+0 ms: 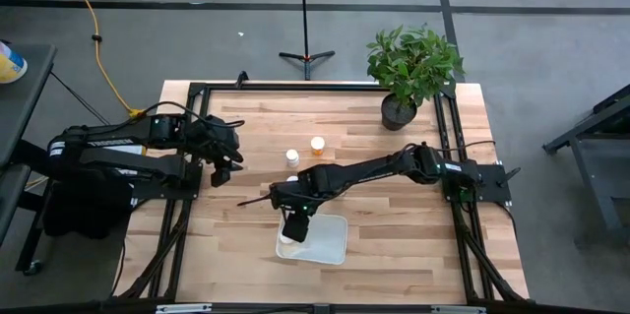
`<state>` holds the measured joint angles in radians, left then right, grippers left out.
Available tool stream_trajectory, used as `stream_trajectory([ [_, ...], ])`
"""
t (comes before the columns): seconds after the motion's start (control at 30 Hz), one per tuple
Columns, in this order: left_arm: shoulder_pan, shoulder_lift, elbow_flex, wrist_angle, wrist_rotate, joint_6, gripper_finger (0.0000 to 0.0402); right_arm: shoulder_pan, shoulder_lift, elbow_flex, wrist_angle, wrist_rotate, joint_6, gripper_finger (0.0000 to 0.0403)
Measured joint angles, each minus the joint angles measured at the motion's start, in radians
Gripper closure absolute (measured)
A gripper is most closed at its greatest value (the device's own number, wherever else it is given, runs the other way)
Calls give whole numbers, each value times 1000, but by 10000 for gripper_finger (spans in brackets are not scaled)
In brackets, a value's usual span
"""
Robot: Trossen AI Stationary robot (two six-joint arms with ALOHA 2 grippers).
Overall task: Pick and place pill bottles into a basket
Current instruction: Put the middle white pill bottle in the white bin
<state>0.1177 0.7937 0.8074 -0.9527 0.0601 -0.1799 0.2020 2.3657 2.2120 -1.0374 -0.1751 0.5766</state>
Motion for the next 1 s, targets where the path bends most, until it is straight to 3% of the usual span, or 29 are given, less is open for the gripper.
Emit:
stream_trajectory([
  [0.43,0,0,0,0,0,0,186,8,3,0,13,-80,28,237],
  [0.6,0,0,0,0,0,0,186,12,2,0,11,-122,21,251],
  [1.0,0,0,0,-1,0,0,186,11,1,130,-93,-81,-34,253],
])
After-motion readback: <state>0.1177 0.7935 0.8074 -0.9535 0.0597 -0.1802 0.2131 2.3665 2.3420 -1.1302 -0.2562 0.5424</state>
